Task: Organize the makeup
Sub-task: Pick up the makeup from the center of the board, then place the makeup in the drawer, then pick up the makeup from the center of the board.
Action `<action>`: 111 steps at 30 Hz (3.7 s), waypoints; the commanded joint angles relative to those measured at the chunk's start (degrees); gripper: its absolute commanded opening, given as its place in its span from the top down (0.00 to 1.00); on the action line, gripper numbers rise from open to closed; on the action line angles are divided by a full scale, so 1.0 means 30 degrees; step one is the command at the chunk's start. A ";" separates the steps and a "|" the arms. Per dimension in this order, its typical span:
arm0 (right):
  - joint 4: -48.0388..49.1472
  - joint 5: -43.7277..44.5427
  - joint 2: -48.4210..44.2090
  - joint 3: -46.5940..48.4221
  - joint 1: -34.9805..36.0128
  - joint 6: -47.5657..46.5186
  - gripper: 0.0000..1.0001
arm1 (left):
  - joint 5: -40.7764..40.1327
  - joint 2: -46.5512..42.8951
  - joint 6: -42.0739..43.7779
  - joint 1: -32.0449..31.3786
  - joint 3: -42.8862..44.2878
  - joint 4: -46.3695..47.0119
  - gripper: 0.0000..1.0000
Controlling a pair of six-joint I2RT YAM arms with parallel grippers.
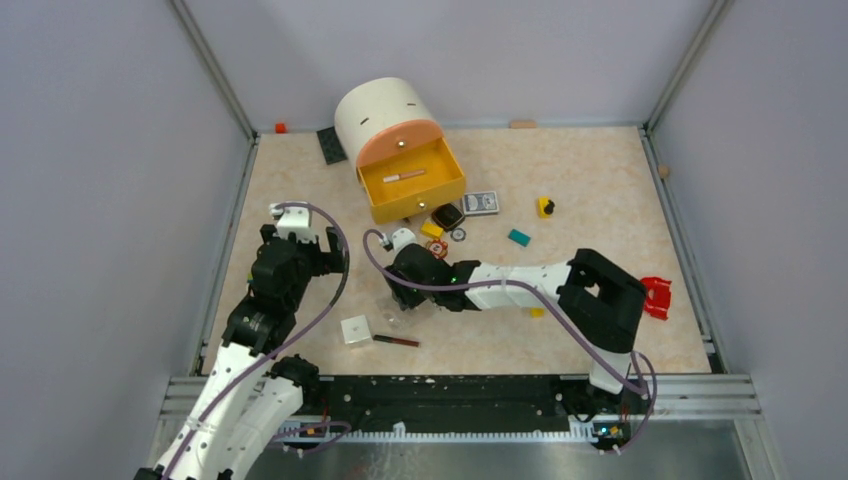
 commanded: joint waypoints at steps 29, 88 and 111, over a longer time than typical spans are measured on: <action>-0.1131 -0.0930 0.3471 0.2701 0.0022 -0.1303 0.78 | 0.0627 -0.0288 -0.0101 0.0612 -0.0005 0.0891 0.01; -0.5570 -1.0528 0.3351 1.8807 -0.9012 -2.2434 0.55 | 0.1219 -0.0389 -0.0160 0.1042 -0.0035 0.0981 0.01; 0.7022 0.4753 -0.4670 -0.4470 -0.0396 -0.0740 0.49 | 0.1459 -0.0262 -0.0290 0.1079 0.0023 0.0862 0.01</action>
